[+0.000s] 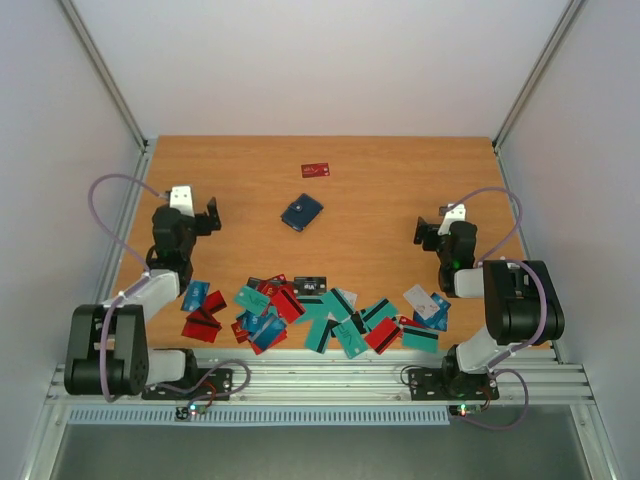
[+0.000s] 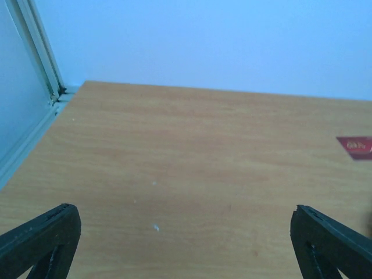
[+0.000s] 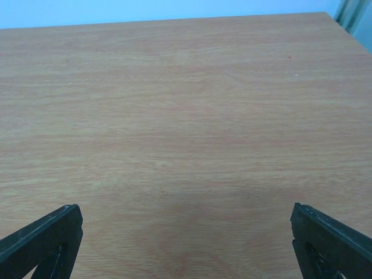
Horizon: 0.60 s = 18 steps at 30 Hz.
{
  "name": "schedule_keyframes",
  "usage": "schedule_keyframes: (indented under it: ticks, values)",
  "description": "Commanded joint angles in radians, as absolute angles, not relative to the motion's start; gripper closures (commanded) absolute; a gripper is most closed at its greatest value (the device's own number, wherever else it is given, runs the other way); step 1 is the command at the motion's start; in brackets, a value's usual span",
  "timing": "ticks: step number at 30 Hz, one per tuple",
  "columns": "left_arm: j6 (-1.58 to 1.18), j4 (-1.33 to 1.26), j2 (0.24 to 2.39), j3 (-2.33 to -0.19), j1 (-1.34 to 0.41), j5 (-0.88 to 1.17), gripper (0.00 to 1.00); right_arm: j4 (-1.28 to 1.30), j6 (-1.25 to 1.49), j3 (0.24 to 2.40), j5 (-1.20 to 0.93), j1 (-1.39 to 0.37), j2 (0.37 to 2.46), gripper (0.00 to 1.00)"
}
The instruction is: Put the credit cards into the card holder
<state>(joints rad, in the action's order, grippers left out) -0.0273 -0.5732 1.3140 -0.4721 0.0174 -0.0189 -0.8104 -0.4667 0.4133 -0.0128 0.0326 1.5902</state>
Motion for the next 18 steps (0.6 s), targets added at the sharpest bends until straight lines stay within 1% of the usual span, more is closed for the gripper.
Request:
schedule_keyframes:
  ticks: [1, 3, 5, 7, 10, 13, 15, 18]
  values:
    - [-0.092, -0.309, 1.27, -0.612, 0.013, -0.076, 0.01, -0.809, -0.438, 0.408, 0.109, 0.019, 1.534, 0.01]
    - [-0.125, -0.186, 1.275, -0.692, 0.013, -0.058, 0.01, -0.704, -0.437, 0.429, 0.121, 0.017, 1.467, 0.02]
    - [-0.144, -0.073, 1.284, -0.765, 0.013, 0.02, 0.01, -0.6, -0.425, 0.455, 0.125, 0.015, 1.375, 0.02]
    - [-0.198, -0.01, 1.296, -0.827, 0.013, 0.078, 0.01, -0.499, -0.381, 0.479, 0.146, 0.016, 1.304, 0.02]
    - [-0.274, 0.096, 1.342, -0.907, 0.016, 0.166, 0.01, -0.274, -0.317, 0.564, 0.15, 0.016, 1.237, 0.01]
    - [-0.25, 0.208, 1.454, -1.024, 0.023, 0.396, 0.01, -0.112, -0.244, 0.652, 0.15, 0.014, 1.214, 0.01]
    - [-0.242, 0.279, 1.55, -1.107, 0.023, 0.548, 0.07, -0.019, -0.195, 0.714, 0.151, 0.014, 1.213, 0.01]
    - [-0.271, 0.299, 1.666, -1.178, 0.015, 0.659, 0.15, 0.126, -0.119, 0.79, 0.137, 0.014, 1.217, 0.02]
